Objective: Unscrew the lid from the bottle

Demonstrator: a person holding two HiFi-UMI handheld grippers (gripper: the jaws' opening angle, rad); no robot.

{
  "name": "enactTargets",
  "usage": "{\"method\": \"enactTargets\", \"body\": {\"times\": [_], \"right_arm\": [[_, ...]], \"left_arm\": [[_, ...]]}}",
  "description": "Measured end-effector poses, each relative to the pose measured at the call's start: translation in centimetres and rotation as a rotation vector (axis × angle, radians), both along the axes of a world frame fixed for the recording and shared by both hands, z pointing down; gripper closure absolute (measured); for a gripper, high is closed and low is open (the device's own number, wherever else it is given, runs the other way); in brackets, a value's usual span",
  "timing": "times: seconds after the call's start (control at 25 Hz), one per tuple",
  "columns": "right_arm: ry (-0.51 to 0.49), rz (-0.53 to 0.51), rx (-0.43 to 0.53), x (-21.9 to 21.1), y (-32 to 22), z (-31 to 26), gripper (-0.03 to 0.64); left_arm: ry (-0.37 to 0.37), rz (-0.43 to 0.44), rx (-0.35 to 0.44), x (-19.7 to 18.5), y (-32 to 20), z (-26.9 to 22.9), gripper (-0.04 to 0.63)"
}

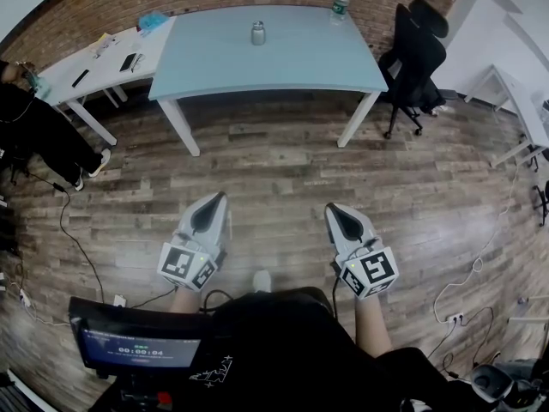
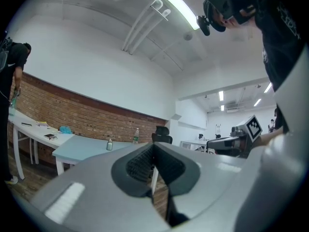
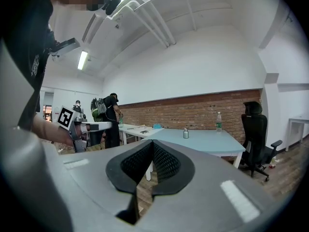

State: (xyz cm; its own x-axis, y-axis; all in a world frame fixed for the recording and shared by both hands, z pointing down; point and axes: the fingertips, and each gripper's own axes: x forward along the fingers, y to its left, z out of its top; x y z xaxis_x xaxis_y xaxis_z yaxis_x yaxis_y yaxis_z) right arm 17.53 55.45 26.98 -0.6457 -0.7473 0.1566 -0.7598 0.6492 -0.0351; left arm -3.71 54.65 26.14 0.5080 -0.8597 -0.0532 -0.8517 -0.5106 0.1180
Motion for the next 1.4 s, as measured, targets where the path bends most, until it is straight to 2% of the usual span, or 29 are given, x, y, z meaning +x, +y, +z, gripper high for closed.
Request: {"method": "enactTargets", "body": {"times": [0.36, 0.52, 1.4], "right_arm": [[0.003, 0.008, -0.002, -1.9, -1.2, -0.2, 0.614], [0.01, 0.021, -0.008, -2.7, -2.7, -0.4, 0.614], [0.006, -0.001, 0.006, -3.3, -3.8, -0.5, 0.614]], "left_arm": [[0.044, 0.023, -0.009, -1.6, -1.1, 0.0, 0.595], [0.032, 0.026, -0.007, -2.6, -2.9, -0.2, 0.595], [0.053, 0.012, -0.004, -3.1, -3.2, -0.1, 0.595]]}}
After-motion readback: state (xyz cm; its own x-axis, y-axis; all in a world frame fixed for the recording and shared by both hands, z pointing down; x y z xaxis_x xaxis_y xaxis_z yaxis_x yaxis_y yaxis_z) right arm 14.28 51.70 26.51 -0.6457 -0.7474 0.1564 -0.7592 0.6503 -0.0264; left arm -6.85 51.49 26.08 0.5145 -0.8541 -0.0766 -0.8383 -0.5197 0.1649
